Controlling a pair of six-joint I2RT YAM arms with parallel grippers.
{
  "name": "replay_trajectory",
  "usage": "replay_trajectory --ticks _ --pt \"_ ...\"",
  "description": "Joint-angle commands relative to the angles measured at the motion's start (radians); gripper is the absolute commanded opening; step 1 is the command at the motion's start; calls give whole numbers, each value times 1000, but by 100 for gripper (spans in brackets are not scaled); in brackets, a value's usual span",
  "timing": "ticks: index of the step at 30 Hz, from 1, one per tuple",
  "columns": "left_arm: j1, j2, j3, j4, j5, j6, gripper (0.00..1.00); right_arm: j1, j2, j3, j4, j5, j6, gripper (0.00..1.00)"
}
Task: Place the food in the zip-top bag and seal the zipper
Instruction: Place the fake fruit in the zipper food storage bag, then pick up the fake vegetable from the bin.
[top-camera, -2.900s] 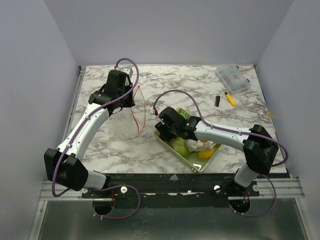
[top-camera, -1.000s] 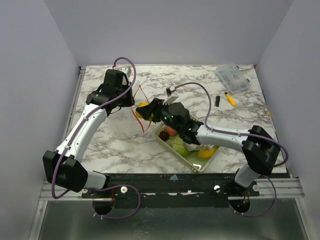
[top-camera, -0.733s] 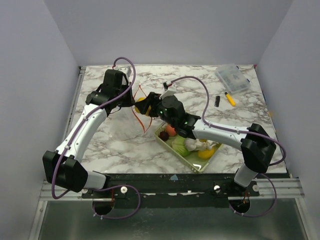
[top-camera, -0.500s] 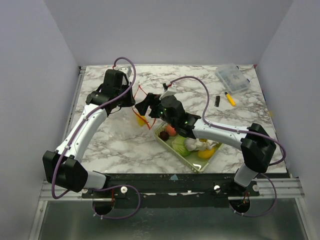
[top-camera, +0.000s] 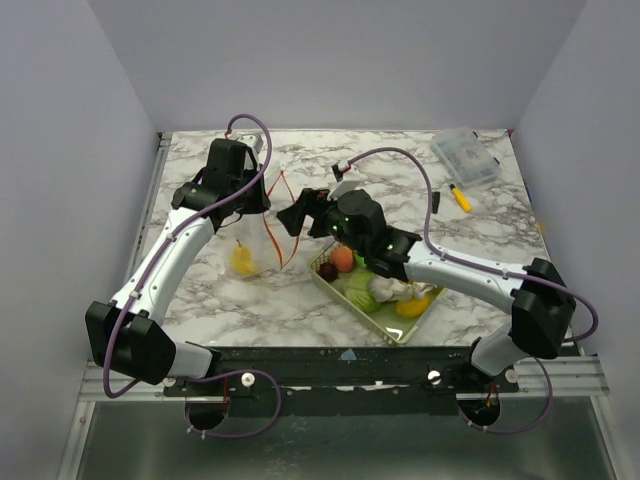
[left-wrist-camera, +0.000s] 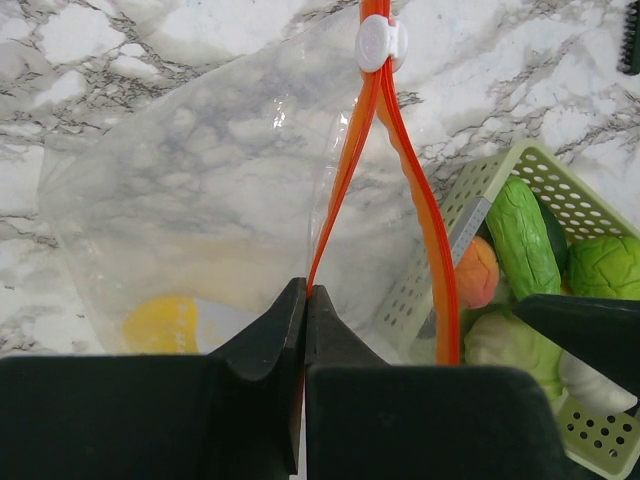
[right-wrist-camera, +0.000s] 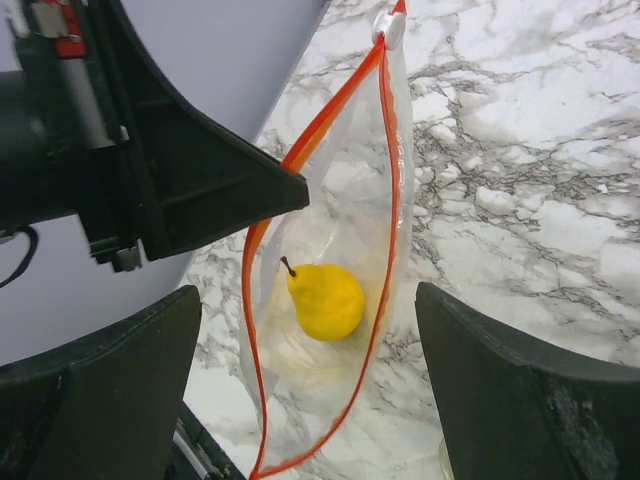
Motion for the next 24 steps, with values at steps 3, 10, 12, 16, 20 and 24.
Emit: replay_trajectory --ticks 3,10,12,16,20,24 --pt "3 -17 6 19 17 -4 0 -2 -140 -66 -134 46 -108 88" --pt "4 -4 8 17 17 -4 0 -3 -267 -153 -321 158 -135 87" --pt "6 0 10 16 20 -4 0 -3 -298 -171 -385 188 -133 87" --pt "9 5 12 17 30 -7 0 -3 -345 -186 -528 235 -123 88" --pt "10 8 13 16 42 -10 0 -3 -347 -198 -628 265 -117 88" --pt "10 6 13 17 46 -10 0 -3 -292 -190 -656 317 -120 87"
